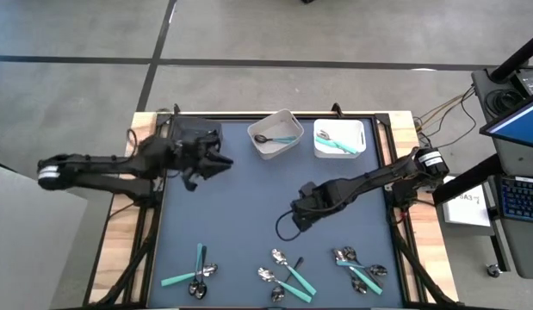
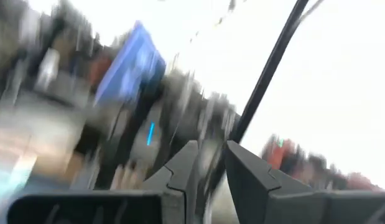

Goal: Sort silverware by color (type)
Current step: Put the blue spoon into the gray bin

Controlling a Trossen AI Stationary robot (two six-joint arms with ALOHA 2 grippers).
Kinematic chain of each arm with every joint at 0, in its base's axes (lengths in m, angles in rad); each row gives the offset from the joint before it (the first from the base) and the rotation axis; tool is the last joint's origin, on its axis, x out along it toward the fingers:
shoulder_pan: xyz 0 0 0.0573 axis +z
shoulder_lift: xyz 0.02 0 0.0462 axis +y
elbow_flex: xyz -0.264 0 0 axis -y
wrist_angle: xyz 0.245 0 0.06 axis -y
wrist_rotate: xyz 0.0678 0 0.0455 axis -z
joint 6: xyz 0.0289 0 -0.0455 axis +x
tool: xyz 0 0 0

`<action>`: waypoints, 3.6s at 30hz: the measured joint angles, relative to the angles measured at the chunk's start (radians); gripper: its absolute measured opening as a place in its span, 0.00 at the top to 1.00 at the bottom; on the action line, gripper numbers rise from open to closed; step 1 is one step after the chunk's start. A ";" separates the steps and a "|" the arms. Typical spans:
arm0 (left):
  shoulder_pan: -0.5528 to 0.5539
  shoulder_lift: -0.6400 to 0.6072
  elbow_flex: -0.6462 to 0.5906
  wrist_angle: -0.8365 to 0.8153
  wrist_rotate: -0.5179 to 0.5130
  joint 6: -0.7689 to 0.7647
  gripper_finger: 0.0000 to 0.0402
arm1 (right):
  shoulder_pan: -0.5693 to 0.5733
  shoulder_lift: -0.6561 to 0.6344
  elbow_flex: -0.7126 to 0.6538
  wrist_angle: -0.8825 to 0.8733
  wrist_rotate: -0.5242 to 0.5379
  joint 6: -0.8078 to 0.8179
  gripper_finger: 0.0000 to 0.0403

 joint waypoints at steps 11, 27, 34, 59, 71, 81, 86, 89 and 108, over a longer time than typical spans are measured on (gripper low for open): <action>-0.303 0.155 -0.020 0.465 -0.357 0.088 0.84 | 0.003 0.000 -0.004 0.015 0.070 -0.026 0.77; -0.449 0.316 -0.029 0.118 0.002 -0.400 0.90 | 0.030 0.000 -0.011 0.047 0.066 -0.101 0.77; -0.691 0.311 0.039 -0.491 -0.133 -0.618 0.90 | 0.070 0.000 -0.014 0.048 0.066 -0.114 0.78; -1.147 0.751 0.720 -1.787 -0.585 -1.130 0.90 | 0.088 0.000 -0.014 0.087 0.067 -0.175 0.78; -1.154 0.874 0.760 -2.000 -0.869 -1.486 0.90 | 0.088 0.000 -0.014 0.158 0.068 -0.174 0.80; -1.157 0.910 0.754 -1.856 -0.944 -1.728 0.90 | 0.088 0.000 -0.014 0.182 0.068 -0.174 0.80; -1.138 0.897 0.754 -2.042 -1.000 -1.884 0.87 | 0.088 0.000 -0.014 0.196 0.068 -0.173 0.80; -1.114 0.896 0.754 -2.006 -0.963 -1.910 0.85 | 0.088 0.000 -0.014 0.205 0.068 -0.172 0.80; -1.146 0.966 0.754 -1.972 -0.835 -2.063 0.83 | 0.088 0.000 -0.013 0.239 0.068 -0.174 0.80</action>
